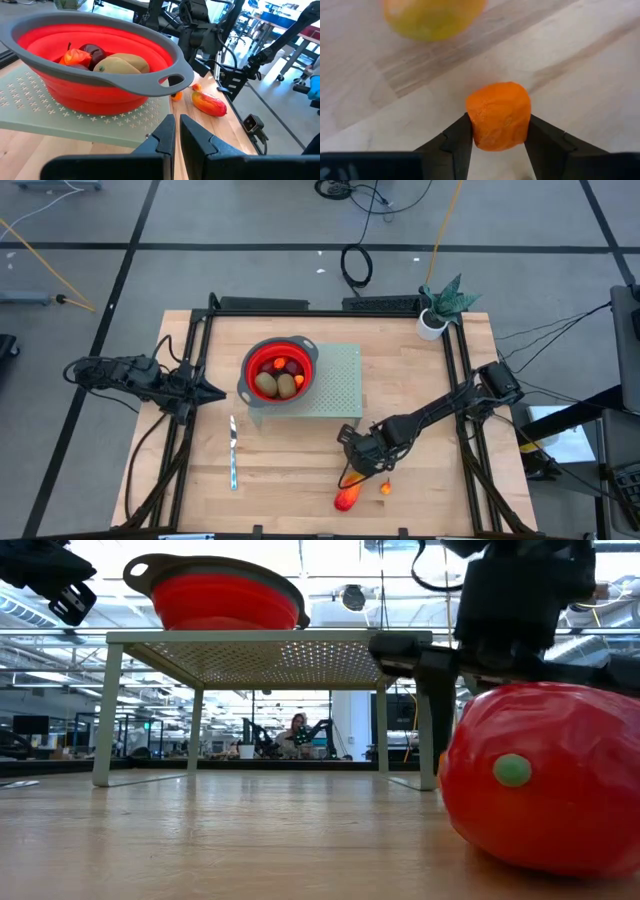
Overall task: Pick & Place Fruit
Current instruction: Put the orange into the strainer bowl on the shelf
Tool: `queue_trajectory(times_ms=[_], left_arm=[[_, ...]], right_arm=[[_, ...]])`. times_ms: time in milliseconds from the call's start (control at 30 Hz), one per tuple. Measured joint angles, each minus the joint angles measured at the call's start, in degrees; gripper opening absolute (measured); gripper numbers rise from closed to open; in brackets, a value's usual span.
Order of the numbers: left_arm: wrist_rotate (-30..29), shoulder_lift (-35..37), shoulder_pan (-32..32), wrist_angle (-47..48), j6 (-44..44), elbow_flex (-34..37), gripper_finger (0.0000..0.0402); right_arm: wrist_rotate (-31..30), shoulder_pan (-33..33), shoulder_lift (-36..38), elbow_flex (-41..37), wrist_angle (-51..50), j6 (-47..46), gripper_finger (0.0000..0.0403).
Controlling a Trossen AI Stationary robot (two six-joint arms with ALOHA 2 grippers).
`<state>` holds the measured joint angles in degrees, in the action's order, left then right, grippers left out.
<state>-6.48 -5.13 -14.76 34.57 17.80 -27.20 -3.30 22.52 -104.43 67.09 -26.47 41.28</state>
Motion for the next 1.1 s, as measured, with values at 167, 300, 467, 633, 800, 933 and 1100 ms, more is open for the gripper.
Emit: queue_trajectory(times_ms=[167, 300, 467, 633, 800, 933, 1100], left_arm=[[-0.01, 0.00, -0.02, 0.11, 0.00, 0.00, 0.0024], [0.02, 0.00, -0.02, 0.17, -0.02, 0.00, 0.0024], [0.04, 0.02, -0.01, 0.25, -0.02, 0.00, 0.0024], [0.09, 0.02, -0.02, 0.35, -0.02, 0.00, 0.0024], [0.49, 0.02, -0.02, 0.35, -0.02, 0.00, 0.0024], [0.68, 0.00, 0.00, 0.33, -0.04, 0.00, 0.0024], [0.66, 0.00, -0.02, 0.36, -0.28, -0.02, 0.0024]], right_arm=[[-4.43, 0.39, 1.92, 0.84, 0.53, -0.28, 0.0150], [-4.41, 0.58, 3.73, 2.90, 1.79, -2.83, 0.0150], [-4.57, 1.28, 5.77, 5.32, 5.10, -8.57, 0.0151], [-7.40, 2.06, 7.67, 6.86, 11.31, -15.80, 0.0150], [-10.44, 2.60, 8.44, 7.39, 17.42, -21.23, 0.0152], [-10.26, 2.83, 8.36, 7.39, 20.55, -24.72, 0.0151], [-10.18, 3.09, 8.35, 7.39, 24.77, -30.04, 0.0152]])
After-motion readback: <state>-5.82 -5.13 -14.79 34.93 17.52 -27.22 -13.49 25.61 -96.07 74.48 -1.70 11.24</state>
